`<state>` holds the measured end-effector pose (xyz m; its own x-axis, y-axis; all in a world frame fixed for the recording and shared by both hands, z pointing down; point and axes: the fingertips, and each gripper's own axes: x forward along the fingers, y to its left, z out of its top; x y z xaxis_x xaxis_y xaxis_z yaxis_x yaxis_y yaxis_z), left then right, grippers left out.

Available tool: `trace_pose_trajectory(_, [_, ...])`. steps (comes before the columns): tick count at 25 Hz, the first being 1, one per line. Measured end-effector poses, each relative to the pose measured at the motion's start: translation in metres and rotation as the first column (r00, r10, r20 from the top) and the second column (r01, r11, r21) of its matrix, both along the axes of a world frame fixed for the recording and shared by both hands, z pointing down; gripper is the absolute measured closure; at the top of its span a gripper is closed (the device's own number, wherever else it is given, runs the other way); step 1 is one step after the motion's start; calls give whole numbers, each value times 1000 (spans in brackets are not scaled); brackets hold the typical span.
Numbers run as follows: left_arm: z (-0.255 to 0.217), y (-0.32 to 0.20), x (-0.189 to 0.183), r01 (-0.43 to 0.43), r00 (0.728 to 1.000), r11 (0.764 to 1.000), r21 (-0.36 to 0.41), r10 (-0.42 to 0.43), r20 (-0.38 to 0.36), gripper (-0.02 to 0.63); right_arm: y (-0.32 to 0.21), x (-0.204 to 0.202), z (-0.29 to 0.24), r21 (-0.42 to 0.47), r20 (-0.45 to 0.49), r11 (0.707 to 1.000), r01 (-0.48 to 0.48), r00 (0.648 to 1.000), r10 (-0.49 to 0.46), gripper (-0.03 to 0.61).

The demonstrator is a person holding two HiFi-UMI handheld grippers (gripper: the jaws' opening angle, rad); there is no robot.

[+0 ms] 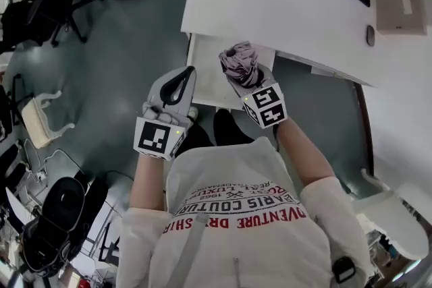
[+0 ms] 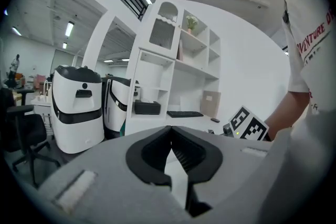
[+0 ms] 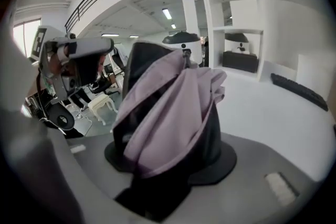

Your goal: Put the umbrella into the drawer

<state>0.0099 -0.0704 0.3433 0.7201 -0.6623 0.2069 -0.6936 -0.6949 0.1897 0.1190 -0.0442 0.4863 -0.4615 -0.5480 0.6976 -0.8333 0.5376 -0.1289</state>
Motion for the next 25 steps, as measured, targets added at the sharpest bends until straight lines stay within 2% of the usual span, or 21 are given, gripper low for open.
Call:
trace_pose_trajectory(4, [37, 6, -11, 60, 998, 997, -45, -59, 35, 606, -1, -15, 52, -106, -10, 989, 102, 995, -104, 360])
trace_pose_trajectory(8, [68, 7, -21, 115, 992, 990, -78, -110, 61, 606, -4, -37, 106, -207, -1, 960, 186, 982, -190, 359])
trace_pose_trajectory(16, [111, -3, -33, 98, 993, 989, -113, -89, 76, 606, 2, -54, 212, -352, -68, 891, 287, 942, -330, 356])
trace_pose_trajectory(25, [139, -25, -36, 92, 995, 988, -124, -85, 57, 606, 7, -49, 275, -455, -97, 851, 262, 936, -340, 352])
